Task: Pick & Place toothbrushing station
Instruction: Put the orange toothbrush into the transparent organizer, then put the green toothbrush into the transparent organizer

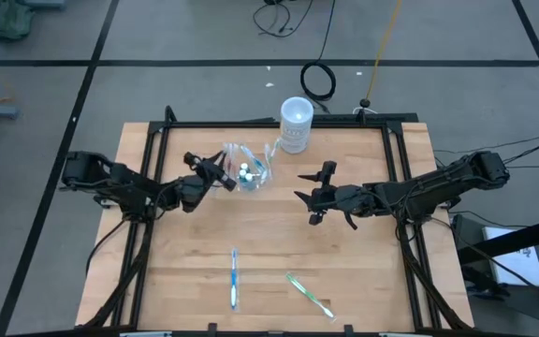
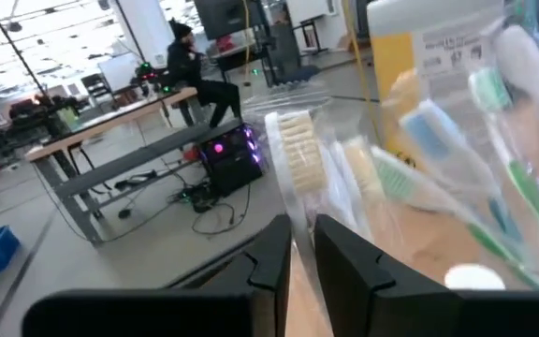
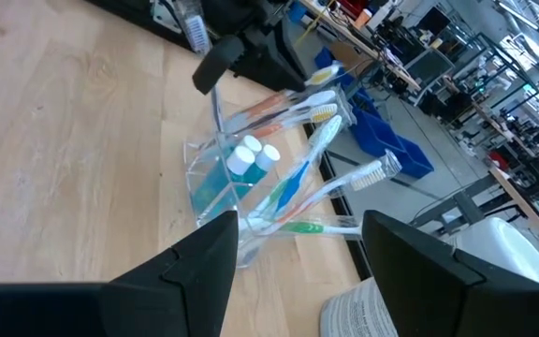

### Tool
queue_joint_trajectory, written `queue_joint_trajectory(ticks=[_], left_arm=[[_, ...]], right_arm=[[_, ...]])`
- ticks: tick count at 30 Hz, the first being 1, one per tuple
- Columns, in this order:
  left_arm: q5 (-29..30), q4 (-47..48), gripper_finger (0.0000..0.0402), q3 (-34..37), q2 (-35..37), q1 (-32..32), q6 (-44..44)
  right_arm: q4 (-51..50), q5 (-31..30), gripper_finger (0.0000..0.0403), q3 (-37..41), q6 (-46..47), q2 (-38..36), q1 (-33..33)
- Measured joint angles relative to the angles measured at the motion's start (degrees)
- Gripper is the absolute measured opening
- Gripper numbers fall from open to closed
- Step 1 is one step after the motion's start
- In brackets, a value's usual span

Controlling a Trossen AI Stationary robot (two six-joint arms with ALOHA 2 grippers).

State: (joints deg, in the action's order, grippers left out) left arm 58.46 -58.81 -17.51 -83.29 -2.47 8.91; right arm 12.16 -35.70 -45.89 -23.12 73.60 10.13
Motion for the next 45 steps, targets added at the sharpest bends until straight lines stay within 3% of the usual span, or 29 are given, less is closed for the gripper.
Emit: queue_joint_trajectory(ticks=[7, 18, 25, 31, 35, 39, 42, 45], left_arm=[[0.2, 4.1, 0.0069, -3.1, 0.0, 1.6, 3.4], [1.3, 7.4, 0.0173, -3.9, 0.7, 3.2, -3.4], [7.8, 5.1, 0.0191, -5.3, 7.0, 8.5, 5.7], [7.0, 4.9, 0.0191, -7.0, 12.1, 16.2, 10.6], [-2.0, 5.4, 0.0191, -8.7, 14.7, 21.7, 13.4], [-26.0, 5.1, 0.0191, -12.5, 15.9, 23.5, 13.7], [-41.8, 10.7, 0.0191, -16.1, 15.8, 23.7, 11.5], [-46.2, 23.2, 0.0191, -21.1, 15.8, 23.6, 8.3]], right_arm=[[0.0, 0.0, 0.0222, 0.0, -1.0, 0.0, 0.0], [0.0, 0.0, 0.0222, 0.0, 2.9, 0.0, 0.1], [0.0, 0.0, 0.0222, 0.0, 2.9, 0.0, 0.1], [0.0, 0.0, 0.0222, 0.0, 2.9, 0.0, 0.1], [0.0, 0.0, 0.0222, 0.0, 2.9, 0.0, 0.1], [0.0, 0.0, 0.0222, 0.0, 2.9, 0.0, 0.1], [0.0, 0.0, 0.0222, 0.0, 2.9, 0.0, 0.1], [0.0, 0.0, 0.0222, 0.0, 2.2, 0.0, 0.1]])
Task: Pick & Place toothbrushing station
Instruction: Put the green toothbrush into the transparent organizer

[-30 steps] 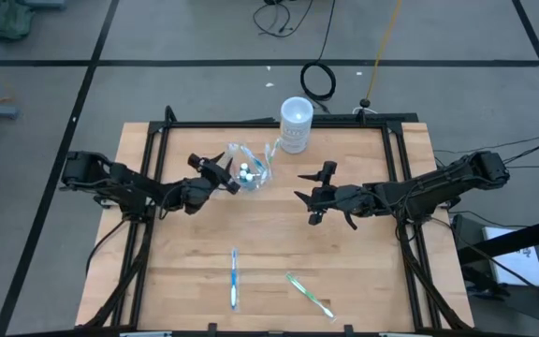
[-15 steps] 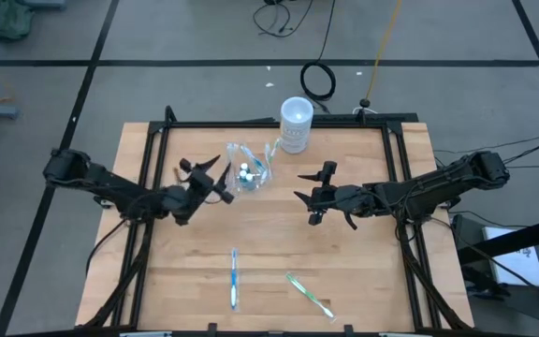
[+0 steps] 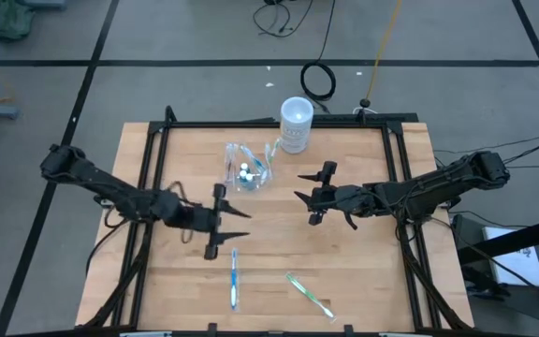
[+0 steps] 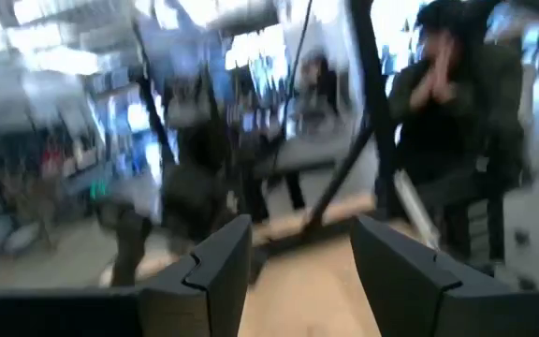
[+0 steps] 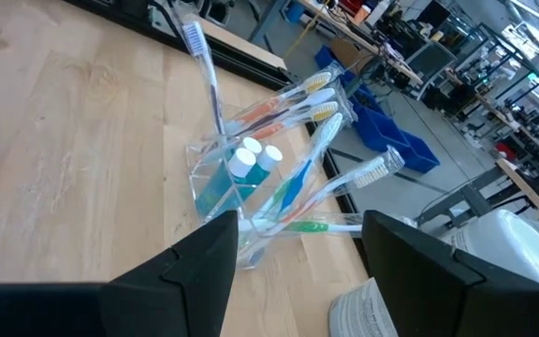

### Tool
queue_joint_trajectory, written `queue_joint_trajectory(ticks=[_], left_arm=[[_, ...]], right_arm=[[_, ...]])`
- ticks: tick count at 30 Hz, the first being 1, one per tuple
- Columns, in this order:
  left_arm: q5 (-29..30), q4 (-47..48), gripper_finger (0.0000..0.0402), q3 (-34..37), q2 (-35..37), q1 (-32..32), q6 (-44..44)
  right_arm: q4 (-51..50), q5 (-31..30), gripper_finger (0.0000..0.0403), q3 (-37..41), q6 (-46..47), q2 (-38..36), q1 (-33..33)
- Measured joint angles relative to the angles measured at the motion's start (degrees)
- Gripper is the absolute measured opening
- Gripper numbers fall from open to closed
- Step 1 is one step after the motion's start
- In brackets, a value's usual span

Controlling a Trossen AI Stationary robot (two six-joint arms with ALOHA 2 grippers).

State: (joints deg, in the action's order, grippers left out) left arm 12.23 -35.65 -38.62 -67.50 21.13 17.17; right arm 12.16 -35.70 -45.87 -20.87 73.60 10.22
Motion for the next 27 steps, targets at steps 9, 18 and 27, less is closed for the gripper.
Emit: queue_joint_trajectory(ticks=[9, 18, 27], left_arm=[[3.8, 32.7, 0.0191, -12.6, -10.1, -1.3, -10.4], [-7.0, 40.6, 0.0191, -13.8, -18.3, 3.9, -7.7], [-10.5, 51.2, 0.0188, -20.7, -26.9, 7.0, -16.3]], right_arm=[[0.5, 0.0, 0.0222, 0.0, -5.3, 0.0, -0.6], [1.4, 0.0, 0.0222, 0.0, -6.9, 0.0, -2.5], [1.2, 2.7, 0.0222, 0.0, -4.8, 0.0, -3.5]])
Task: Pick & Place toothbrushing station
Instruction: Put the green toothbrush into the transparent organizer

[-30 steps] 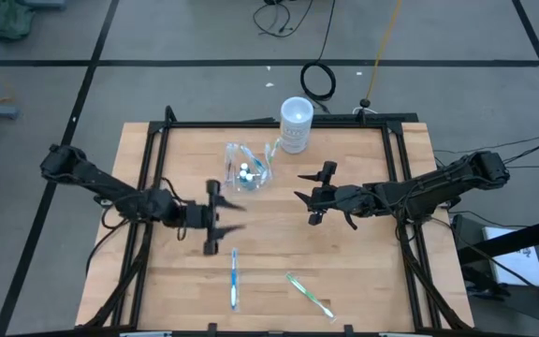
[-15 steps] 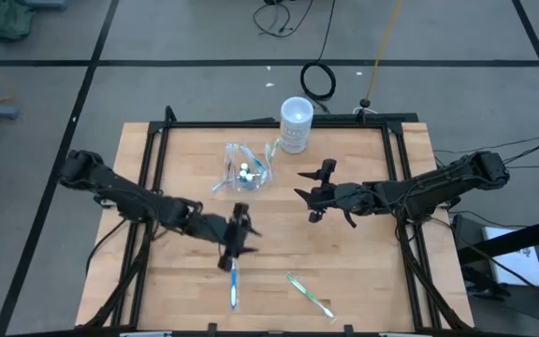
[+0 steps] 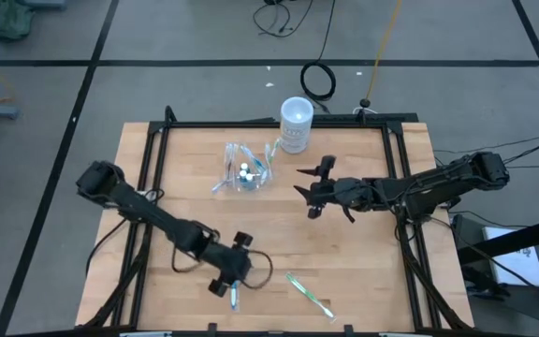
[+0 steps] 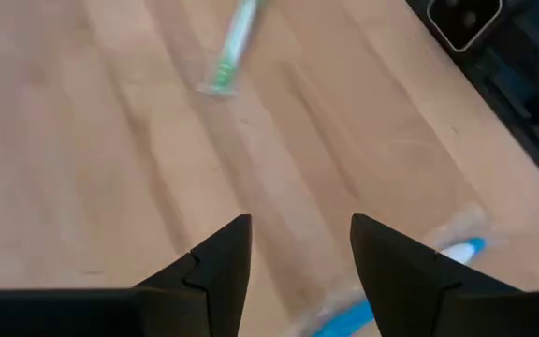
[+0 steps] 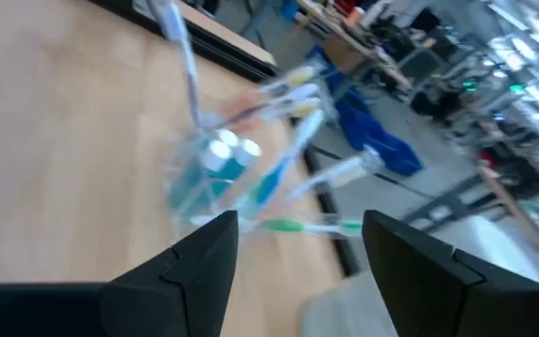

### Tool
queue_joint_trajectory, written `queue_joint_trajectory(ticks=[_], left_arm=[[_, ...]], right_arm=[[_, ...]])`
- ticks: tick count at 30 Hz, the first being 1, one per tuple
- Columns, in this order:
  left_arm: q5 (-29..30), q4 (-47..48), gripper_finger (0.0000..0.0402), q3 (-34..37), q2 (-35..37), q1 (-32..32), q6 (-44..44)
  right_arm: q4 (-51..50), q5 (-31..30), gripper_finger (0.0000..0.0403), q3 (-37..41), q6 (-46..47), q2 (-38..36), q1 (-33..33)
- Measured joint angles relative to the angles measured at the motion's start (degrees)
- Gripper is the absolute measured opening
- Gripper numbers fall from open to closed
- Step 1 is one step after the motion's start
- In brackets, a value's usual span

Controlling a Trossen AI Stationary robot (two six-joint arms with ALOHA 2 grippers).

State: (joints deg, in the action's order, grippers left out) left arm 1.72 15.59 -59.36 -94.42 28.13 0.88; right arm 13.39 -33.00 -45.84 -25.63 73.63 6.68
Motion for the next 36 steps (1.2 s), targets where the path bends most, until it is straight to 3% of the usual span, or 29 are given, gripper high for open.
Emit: queue_joint_trajectory(ticks=[4, 11, 15, 19, 26, 36], left_arm=[[0.2, 10.7, 0.0174, -7.2, -5.0, 1.0, -10.7], [1.3, 18.1, 0.0151, -12.5, -8.3, 1.0, -50.9], [5.7, 22.4, 0.0142, -12.5, -9.9, 2.2, -66.6], [14.1, 25.8, 0.0136, -12.4, -12.9, 3.4, -73.8], [13.1, 25.0, 0.0136, -12.4, -18.0, 3.9, -81.0], [13.1, 24.1, 0.0136, -12.4, -13.7, 2.9, -74.8]], right_arm=[[0.1, 5.1, 0.0222, 0.0, 3.3, 0.0, 0.0], [0.0, 14.4, 0.0222, 0.0, 12.6, 0.0, 0.1], [-0.3, 17.6, 0.0222, 0.0, 19.5, 0.0, 0.2], [-1.4, 22.4, 0.0222, 0.0, 25.0, 0.0, 0.2], [-2.9, 27.2, 0.0222, 0.0, 27.1, 0.0, 0.8], [-2.6, 27.2, 0.0222, 0.0, 24.4, 0.0, 1.7]])
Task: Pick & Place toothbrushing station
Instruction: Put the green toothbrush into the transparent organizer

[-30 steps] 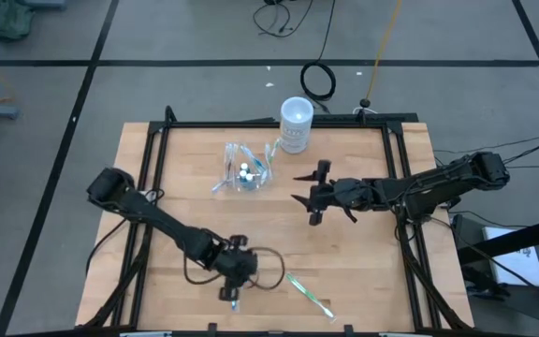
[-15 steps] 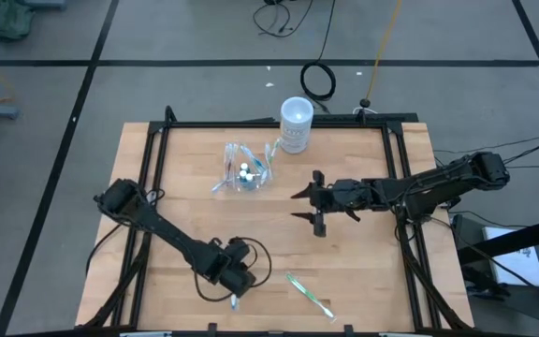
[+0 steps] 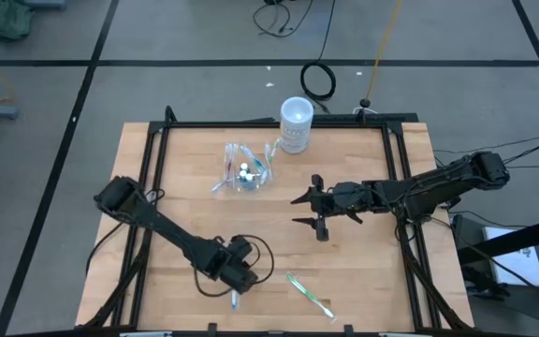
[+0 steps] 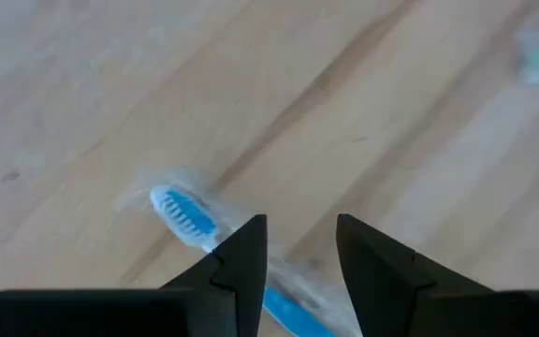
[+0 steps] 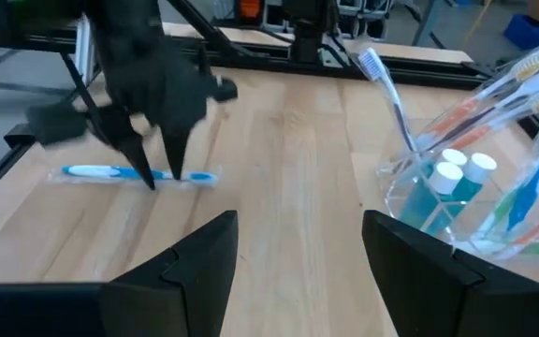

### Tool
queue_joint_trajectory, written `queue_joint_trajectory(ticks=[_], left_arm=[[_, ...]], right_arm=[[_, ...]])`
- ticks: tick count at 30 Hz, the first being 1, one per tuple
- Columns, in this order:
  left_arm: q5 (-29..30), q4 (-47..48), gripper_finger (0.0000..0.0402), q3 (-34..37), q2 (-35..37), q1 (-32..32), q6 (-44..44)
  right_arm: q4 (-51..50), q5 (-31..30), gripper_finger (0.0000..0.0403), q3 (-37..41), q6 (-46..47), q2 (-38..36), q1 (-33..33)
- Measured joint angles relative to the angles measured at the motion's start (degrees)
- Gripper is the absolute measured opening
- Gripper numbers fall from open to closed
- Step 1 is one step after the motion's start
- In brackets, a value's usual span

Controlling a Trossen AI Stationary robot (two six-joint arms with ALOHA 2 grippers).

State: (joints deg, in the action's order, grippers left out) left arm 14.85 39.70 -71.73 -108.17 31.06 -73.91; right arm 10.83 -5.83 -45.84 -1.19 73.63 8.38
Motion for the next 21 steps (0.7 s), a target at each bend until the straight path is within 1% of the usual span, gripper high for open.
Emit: queue_joint_trajectory(ticks=[2, 5, 6, 8, 9, 10, 13, 16, 19, 21], left_arm=[[0.7, 0.0, 0.0136, 0.0, 1.5, 0.1, 0.4], [3.0, 0.1, 0.0136, 0.0, 3.4, 0.6, 2.0], [4.5, -0.2, 0.0136, 0.0, 4.2, 0.8, 4.1], [8.1, -0.5, 0.0136, 0.0, 5.3, 1.1, 8.0], [9.8, -0.6, 0.0136, 0.0, 5.5, 1.3, 8.8], [11.1, -0.6, 0.0136, 0.0, 5.7, 1.4, 9.0], [12.1, -0.6, 0.0136, 0.0, 6.0, 1.4, 9.2], [11.7, -0.4, 0.0136, 0.0, 5.8, 1.5, 9.8], [11.3, -0.4, 0.0136, 0.0, 5.6, 1.9, 9.3], [11.3, -0.4, 0.0136, 0.0, 5.6, 2.1, 9.3]], right_arm=[[0.2, 0.1, 0.0222, 0.0, 0.5, 0.0, 0.5], [-0.7, 0.8, 0.0222, -0.1, 7.8, 1.1, 3.2], [-3.2, 2.8, 0.0222, -0.1, 8.8, 1.3, 4.8], [-6.9, 7.0, 0.0222, 0.2, 7.8, 2.1, 9.5], [-5.6, 6.9, 0.0221, 0.1, 7.6, 3.3, 12.3], [-3.9, 4.7, 0.0221, -0.1, 7.6, 4.8, 15.0], [-1.8, -5.6, 0.0221, 0.1, 7.9, 8.3, 23.5], [2.5, -11.7, 0.0221, -0.3, 10.7, 14.1, 29.5], [6.5, -12.9, 0.0221, -1.2, 16.6, 18.9, 32.8], [5.4, -12.0, 0.0221, -3.4, 20.2, 21.2, 33.4]])
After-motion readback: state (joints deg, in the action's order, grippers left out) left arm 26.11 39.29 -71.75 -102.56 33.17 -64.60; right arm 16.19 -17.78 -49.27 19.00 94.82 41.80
